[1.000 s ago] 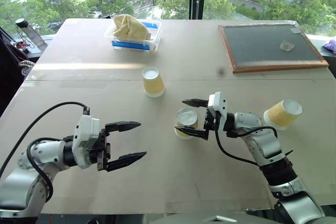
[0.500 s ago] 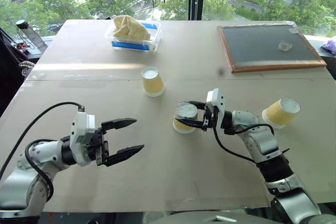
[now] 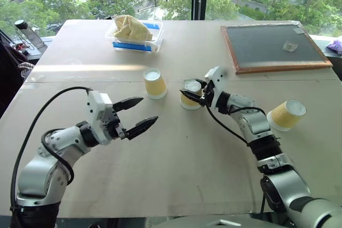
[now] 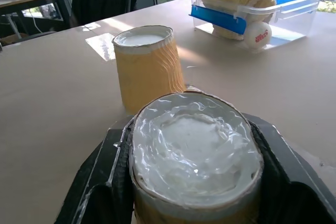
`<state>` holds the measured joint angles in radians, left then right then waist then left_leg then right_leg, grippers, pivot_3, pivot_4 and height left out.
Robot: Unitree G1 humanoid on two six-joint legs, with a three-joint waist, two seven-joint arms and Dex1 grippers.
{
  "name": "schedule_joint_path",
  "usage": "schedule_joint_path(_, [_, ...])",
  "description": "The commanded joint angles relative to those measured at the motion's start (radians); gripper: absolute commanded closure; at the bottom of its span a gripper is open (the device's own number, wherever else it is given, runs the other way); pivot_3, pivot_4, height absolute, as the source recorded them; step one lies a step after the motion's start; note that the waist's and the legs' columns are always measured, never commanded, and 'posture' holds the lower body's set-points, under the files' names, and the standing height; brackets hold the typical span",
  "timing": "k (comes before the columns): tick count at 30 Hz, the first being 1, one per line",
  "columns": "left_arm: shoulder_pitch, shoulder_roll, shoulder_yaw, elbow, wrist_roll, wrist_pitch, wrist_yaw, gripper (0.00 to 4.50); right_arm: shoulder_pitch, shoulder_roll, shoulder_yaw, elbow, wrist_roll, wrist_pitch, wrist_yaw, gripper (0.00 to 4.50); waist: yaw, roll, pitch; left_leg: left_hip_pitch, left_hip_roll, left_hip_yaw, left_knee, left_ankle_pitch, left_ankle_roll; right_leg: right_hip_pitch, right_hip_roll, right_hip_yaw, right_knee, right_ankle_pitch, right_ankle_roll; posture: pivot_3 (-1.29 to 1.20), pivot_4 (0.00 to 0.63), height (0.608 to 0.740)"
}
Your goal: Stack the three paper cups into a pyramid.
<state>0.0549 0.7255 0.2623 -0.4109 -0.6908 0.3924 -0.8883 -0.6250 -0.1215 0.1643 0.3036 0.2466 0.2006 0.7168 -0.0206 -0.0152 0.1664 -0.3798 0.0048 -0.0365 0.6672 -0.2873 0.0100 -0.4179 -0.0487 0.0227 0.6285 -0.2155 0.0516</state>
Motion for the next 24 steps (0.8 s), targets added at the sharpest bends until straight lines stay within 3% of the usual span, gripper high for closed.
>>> schedule_joint_path(1, [-0.008,0.008,0.005,-0.036,-0.003,0.003,-0.006,0.00,0.015,-0.027,-0.011,-0.078,0.005,-0.019,0.029,0.74,0.000,0.000,0.000,0.000,0.000,0.000,0.000,0.000,0.000,0.000,0.000,0.000,0.000,0.000,0.000,0.00,0.150,0.740])
schedule_joint_path(3, [-0.009,0.015,0.004,-0.047,-0.010,0.012,-0.016,0.00,0.050,-0.061,-0.004,-0.133,-0.002,-0.016,0.047,0.08,0.004,0.000,0.000,0.000,0.000,0.000,0.000,-0.001,0.001,0.000,0.000,0.000,0.000,0.000,0.000,0.00,0.150,0.740])
schedule_joint_path(10, [-0.135,0.085,0.006,-0.119,-0.153,0.160,-0.026,0.00,0.275,-0.245,-0.071,-0.465,0.019,0.049,0.048,0.08,0.011,0.000,0.000,-0.002,0.000,0.000,0.002,-0.002,0.004,0.001,-0.001,-0.003,0.000,0.000,0.000,0.00,0.150,0.740])
schedule_joint_path(14, [-0.281,0.109,-0.098,-0.105,-0.154,0.221,-0.063,0.00,0.478,-0.353,-0.212,-0.681,0.013,-0.018,0.023,0.08,0.013,0.000,0.000,-0.001,-0.002,0.001,0.002,-0.002,0.004,0.002,-0.001,-0.003,0.001,0.000,0.000,0.00,0.150,0.740])
schedule_joint_path(16, [-0.339,0.096,-0.143,-0.082,-0.144,0.235,-0.073,0.00,0.541,-0.381,-0.293,-0.764,0.072,0.036,0.002,0.08,0.007,0.000,0.000,0.000,-0.002,0.001,0.002,-0.002,0.004,0.002,-0.001,-0.002,0.002,0.000,0.000,0.00,0.150,0.740])
schedule_joint_path(24, [-0.593,-0.038,-0.342,0.089,-0.045,0.206,-0.159,0.00,0.760,-0.353,-0.620,-0.953,0.130,0.178,-0.223,0.08,0.019,-0.003,-0.002,0.001,-0.002,0.001,0.004,-0.002,0.004,0.004,0.002,-0.001,0.004,0.000,0.000,0.00,0.150,0.740])
